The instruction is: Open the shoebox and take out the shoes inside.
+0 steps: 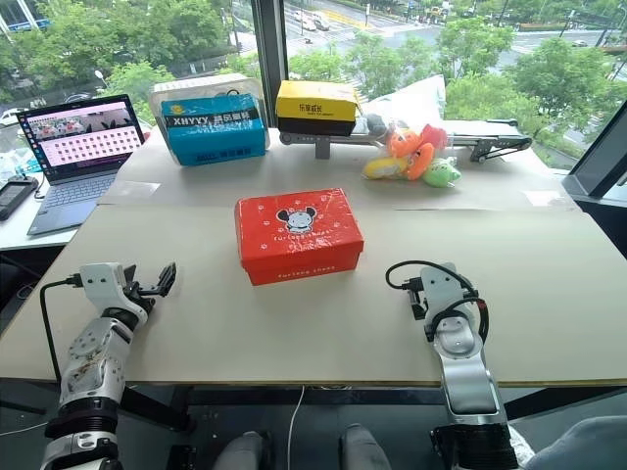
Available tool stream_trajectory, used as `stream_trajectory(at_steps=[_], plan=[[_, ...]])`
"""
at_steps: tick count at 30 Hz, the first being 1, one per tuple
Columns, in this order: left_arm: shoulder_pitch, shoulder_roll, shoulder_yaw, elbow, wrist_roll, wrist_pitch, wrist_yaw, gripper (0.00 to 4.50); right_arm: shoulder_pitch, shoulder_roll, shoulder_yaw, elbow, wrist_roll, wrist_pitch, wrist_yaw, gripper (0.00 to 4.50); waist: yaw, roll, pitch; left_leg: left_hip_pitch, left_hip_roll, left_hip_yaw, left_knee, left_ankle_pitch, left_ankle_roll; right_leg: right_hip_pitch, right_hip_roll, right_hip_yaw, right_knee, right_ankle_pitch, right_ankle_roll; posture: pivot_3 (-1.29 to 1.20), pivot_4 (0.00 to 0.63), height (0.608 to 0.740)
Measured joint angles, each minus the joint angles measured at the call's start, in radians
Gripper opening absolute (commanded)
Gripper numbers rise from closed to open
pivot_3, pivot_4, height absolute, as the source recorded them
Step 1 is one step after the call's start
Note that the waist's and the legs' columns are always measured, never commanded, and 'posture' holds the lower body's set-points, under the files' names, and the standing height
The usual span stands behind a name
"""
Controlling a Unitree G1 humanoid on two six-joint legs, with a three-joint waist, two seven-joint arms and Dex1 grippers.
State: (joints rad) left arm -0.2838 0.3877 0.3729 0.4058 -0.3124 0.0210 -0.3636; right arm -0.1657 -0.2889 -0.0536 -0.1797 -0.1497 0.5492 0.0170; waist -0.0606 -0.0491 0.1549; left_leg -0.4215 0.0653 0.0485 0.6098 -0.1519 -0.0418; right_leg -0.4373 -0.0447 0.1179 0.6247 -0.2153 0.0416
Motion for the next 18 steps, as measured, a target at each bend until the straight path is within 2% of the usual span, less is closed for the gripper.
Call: stream_trajectory(at_steps=[6,9,12,15,18], plan=[[-0.008,0.001,-0.003,0.004,0.001,0.004,-0.002,4.48,0.012,0.005,-0.037,0.0,0.008,0.001,-0.012,4.5,0.003,0.0,0.0,0.0,0.0,0.0,0.0,0.0,0.0,0.0,0.0,0.0,0.0,0.0,0.0,0.0,0.15,0.739],[-0.009,-0.011,-0.004,-0.008,0.025,0.014,0.06,4.48,0.005,0.005,-0.06,0.011,0.008,0.004,-0.022,4.5,0.001,0.0,0.0,0.0,0.0,0.0,0.0,0.0,0.0,0.0,0.0,0.0,0.0,0.0,0.0,0.0,0.15,0.739],[0.027,-0.116,0.005,-0.157,0.035,0.108,0.22,4.48,-0.096,0.007,-0.084,0.103,0.016,0.002,-0.033,4.5,-0.007,0.0,0.0,0.0,-0.001,0.001,0.002,0.0,0.0,0.001,-0.001,0.001,0.0,0.001,0.002,0.0,0.15,0.739],[0.104,-0.203,-0.057,-0.358,0.062,0.204,0.313,4.48,-0.215,-0.005,-0.078,0.208,0.017,-0.028,-0.024,4.5,-0.011,0.0,0.0,0.0,-0.001,0.001,0.002,0.0,0.0,0.001,0.0,0.002,0.0,0.002,0.003,0.0,0.15,0.739],[0.125,-0.257,-0.088,-0.477,0.058,0.319,0.373,4.48,-0.279,-0.008,-0.073,0.266,0.042,-0.066,0.016,4.5,-0.007,0.0,0.0,-0.002,-0.001,-0.001,0.0,0.001,0.002,0.0,0.001,0.001,0.0,0.001,0.003,0.0,0.15,0.739]])
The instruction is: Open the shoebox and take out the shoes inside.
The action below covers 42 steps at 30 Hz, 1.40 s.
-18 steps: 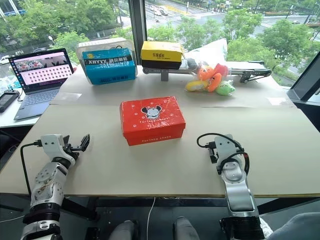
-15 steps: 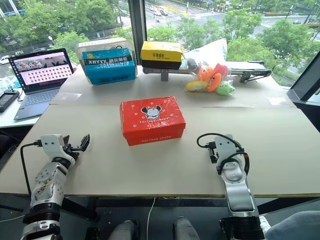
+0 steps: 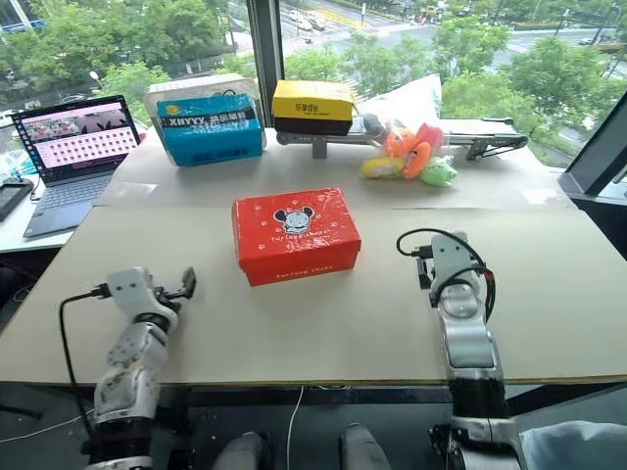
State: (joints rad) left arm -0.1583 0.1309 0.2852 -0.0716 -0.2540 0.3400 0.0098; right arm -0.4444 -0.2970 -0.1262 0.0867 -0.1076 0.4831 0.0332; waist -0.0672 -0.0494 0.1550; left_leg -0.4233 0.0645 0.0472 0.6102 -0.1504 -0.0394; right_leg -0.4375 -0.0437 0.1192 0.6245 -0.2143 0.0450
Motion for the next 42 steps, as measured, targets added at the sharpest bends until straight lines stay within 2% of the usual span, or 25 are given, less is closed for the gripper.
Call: stream_trajectory(at_steps=[5,11,17,22,26,27,28,29,30,40,42], plan=[[0.031,-0.012,-0.077,-0.159,-0.018,0.141,-0.002,4.48,-0.01,-0.053,-0.001,0.022,0.058,-0.02,0.123,4.5,-0.001,0.0,0.0,-0.004,-0.001,0.0,0.0,0.003,0.005,-0.001,0.0,0.0,-0.003,-0.001,0.002,0.0,0.15,0.739],[0.036,0.073,-0.097,-0.305,-0.064,0.23,-0.087,4.48,0.014,-0.123,0.0,-0.012,0.148,-0.012,0.298,4.5,-0.008,-0.001,0.001,-0.003,0.0,-0.001,-0.002,0.003,0.005,-0.002,0.001,0.0,-0.002,-0.002,0.001,0.0,0.15,0.739],[0.035,0.167,-0.065,-0.329,-0.104,0.286,-0.166,4.48,0.018,-0.147,0.036,-0.04,0.209,0.024,0.422,4.5,-0.006,-0.002,0.001,-0.002,0.0,-0.001,0.0,0.003,0.005,-0.002,0.001,0.0,-0.001,-0.002,0.0,0.0,0.15,0.739],[0.004,0.225,-0.029,-0.273,-0.116,0.294,-0.212,4.48,-0.01,-0.145,0.039,0.013,0.203,0.019,0.404,4.5,-0.004,-0.002,0.001,-0.003,0.0,-0.001,0.0,0.003,0.005,-0.002,0.0,0.0,-0.001,-0.002,0.0,0.0,0.15,0.739],[-0.018,0.229,-0.016,-0.23,-0.121,0.29,-0.222,4.48,-0.05,-0.139,0.039,0.085,0.195,-0.006,0.378,4.5,-0.004,-0.003,0.002,-0.003,0.0,-0.001,0.0,0.003,0.005,-0.002,0.0,0.0,-0.002,-0.002,0.0,0.0,0.15,0.739],[-0.018,0.229,-0.016,-0.227,-0.121,0.288,-0.224,4.5,-0.051,-0.137,0.039,0.092,0.193,-0.012,0.376,4.25,-0.004,-0.003,0.002,-0.003,0.0,-0.001,0.0,0.003,0.005,-0.002,0.001,0.0,-0.002,-0.002,0.0,0.0,0.15,0.739],[-0.018,0.228,-0.016,-0.222,-0.12,0.277,-0.226,4.23,-0.053,-0.136,0.039,0.105,0.19,-0.021,0.371,3.99,-0.004,-0.003,0.002,-0.003,0.0,-0.001,-0.001,0.003,0.005,-0.002,0.001,0.0,-0.002,-0.002,0.0,0.0,0.15,0.739],[-0.018,0.227,-0.016,-0.22,-0.118,0.27,-0.225,3.97,-0.054,-0.135,0.04,0.113,0.188,-0.024,0.368,3.92,-0.004,-0.003,0.002,-0.003,0.0,-0.001,-0.001,0.003,0.006,-0.002,0.001,0.0,-0.002,-0.002,0.001,0.0,0.15,0.739],[-0.018,0.225,-0.016,-0.22,-0.114,0.264,-0.223,3.79,-0.053,-0.135,0.041,0.12,0.187,-0.028,0.365,3.54,-0.004,-0.003,0.002,-0.003,0.0,-0.001,-0.002,0.003,0.006,-0.002,0.001,0.0,-0.002,-0.002,0.002,0.0,0.15,0.739],[-0.018,0.213,-0.02,-0.179,-0.097,0.229,-0.218,0.06,-0.054,-0.127,0.052,0.126,0.172,-0.063,0.357,0.05,-0.004,-0.003,0.002,-0.003,0.0,-0.001,0.0,0.003,0.006,-0.002,0.001,0.0,-0.001,-0.002,0.002,0.0,0.15,0.739],[-0.024,0.208,-0.026,-0.153,-0.085,0.224,-0.215,0.03,-0.061,-0.124,0.059,0.154,0.166,-0.076,0.356,0.02,-0.004,-0.003,0.002,-0.003,0.0,-0.001,0.0,0.003,0.006,-0.001,0.001,0.0,-0.001,-0.002,0.001,0.0,0.15,0.739]])
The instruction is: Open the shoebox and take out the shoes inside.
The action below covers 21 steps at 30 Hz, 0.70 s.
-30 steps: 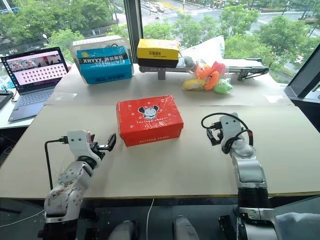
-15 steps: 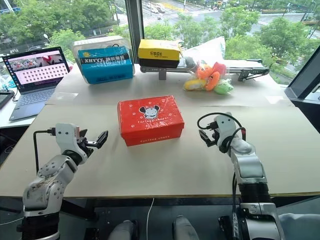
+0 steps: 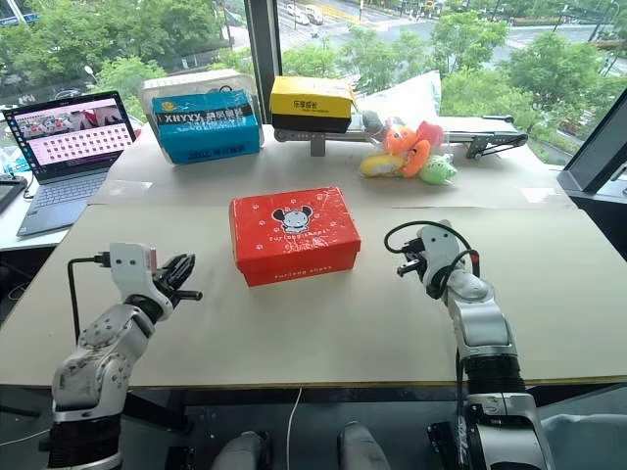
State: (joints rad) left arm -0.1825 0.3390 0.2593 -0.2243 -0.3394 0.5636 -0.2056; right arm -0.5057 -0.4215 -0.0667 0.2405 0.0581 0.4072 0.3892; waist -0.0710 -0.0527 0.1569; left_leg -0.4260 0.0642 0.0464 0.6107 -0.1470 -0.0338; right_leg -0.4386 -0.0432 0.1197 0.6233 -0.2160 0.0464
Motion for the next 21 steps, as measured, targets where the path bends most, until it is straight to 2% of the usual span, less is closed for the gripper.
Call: stream_trajectory(at_steps=[4,10,13,18,21], plan=[[-0.047,-0.029,-0.038,0.095,0.044,-0.022,0.023,0.03,-0.065,0.03,0.023,0.136,-0.016,-0.052,0.001,0.02,-0.001,0.0,0.0,0.0,0.0,0.0,0.001,0.0,0.0,0.0,0.0,0.0,0.001,0.001,0.001,0.0,0.15,0.739],[-0.167,-0.109,-0.15,0.27,0.124,-0.075,0.042,0.03,-0.295,0.107,0.048,0.493,-0.018,-0.243,0.026,0.02,-0.002,-0.001,0.0,0.0,-0.001,-0.001,0.001,0.0,0.0,0.0,0.0,0.0,0.001,0.005,0.006,0.0,0.15,0.739],[-0.194,-0.13,-0.182,0.312,0.148,-0.096,0.039,0.03,-0.354,0.135,0.056,0.58,-0.018,-0.294,0.064,0.02,-0.002,-0.001,0.0,0.0,0.0,-0.001,-0.001,0.0,0.0,0.0,0.001,0.0,0.001,0.004,0.006,0.0,0.15,0.739],[-0.208,-0.133,-0.191,0.336,0.173,-0.112,0.036,0.03,-0.336,0.162,0.095,0.548,-0.003,-0.298,0.233,0.02,-0.002,0.0,0.0,0.0,0.0,-0.002,-0.003,0.0,0.0,0.0,0.001,-0.001,0.002,0.004,0.006,0.0,0.15,0.739],[-0.206,-0.12,-0.173,0.338,0.178,-0.111,0.025,0.03,-0.239,0.139,0.143,0.351,0.004,-0.21,0.343,0.02,-0.001,0.0,0.0,-0.001,0.0,-0.003,-0.002,0.0,0.0,0.0,0.001,-0.001,0.003,0.003,0.007,0.0,0.15,0.739]])
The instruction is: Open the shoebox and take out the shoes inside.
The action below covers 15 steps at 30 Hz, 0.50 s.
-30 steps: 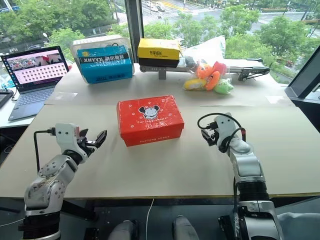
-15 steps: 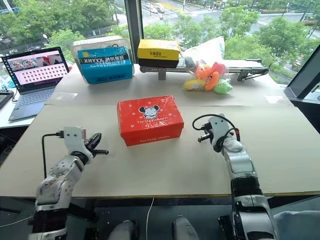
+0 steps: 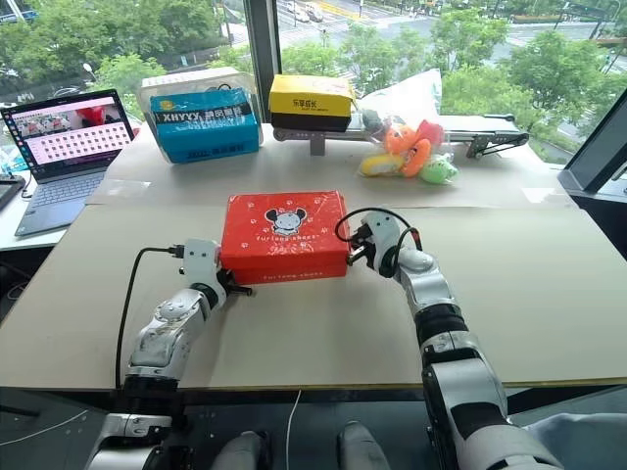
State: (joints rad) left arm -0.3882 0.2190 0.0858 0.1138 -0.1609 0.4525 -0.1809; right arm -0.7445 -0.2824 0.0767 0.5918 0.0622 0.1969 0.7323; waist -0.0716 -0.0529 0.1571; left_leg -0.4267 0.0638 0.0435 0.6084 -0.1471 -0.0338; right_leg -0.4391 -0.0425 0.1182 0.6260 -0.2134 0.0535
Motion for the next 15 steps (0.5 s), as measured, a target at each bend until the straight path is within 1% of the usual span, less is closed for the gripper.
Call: stream_trajectory(at_steps=[2,4,6,11,15], plan=[[0.004,0.016,0.013,-0.001,0.0,0.007,-0.018,0.03,0.063,-0.025,0.027,-0.152,0.001,0.092,0.048,0.02,-0.001,0.0,0.0,0.0,0.0,0.0,0.001,0.0,0.0,0.0,0.0,0.0,0.001,0.0,0.0,0.0,0.15,0.739],[0.019,0.032,0.018,-0.028,-0.007,0.027,-0.049,0.03,0.106,-0.03,0.034,-0.255,0.0,0.163,0.055,0.02,-0.002,0.0,0.0,0.0,0.0,0.0,0.001,0.0,0.0,-0.001,0.0,0.0,0.002,0.0,0.0,0.0,0.15,0.739],[0.043,0.042,0.025,-0.071,-0.028,0.054,-0.076,0.03,0.13,-0.032,0.033,-0.314,-0.001,0.212,0.051,0.02,-0.001,0.0,0.0,0.0,0.0,0.0,0.002,0.0,0.0,-0.001,0.0,0.0,0.003,0.0,-0.001,0.0,0.15,0.739],[0.133,0.087,0.025,-0.239,-0.069,0.156,-0.141,0.03,0.183,-0.033,0.032,-0.458,-0.002,0.315,0.016,0.02,0.001,0.0,0.0,0.0,0.0,0.0,0.002,0.0,0.0,-0.002,0.0,-0.001,0.003,0.0,-0.001,0.0,0.15,0.739],[0.249,0.12,0.021,-0.443,-0.118,0.278,-0.158,0.03,0.228,-0.04,0.027,-0.549,-0.002,0.365,-0.018,0.02,0.001,0.0,0.0,-0.001,0.001,0.0,0.001,0.0,0.0,-0.002,0.0,0.0,0.002,-0.001,-0.002,0.0,0.15,0.739]])
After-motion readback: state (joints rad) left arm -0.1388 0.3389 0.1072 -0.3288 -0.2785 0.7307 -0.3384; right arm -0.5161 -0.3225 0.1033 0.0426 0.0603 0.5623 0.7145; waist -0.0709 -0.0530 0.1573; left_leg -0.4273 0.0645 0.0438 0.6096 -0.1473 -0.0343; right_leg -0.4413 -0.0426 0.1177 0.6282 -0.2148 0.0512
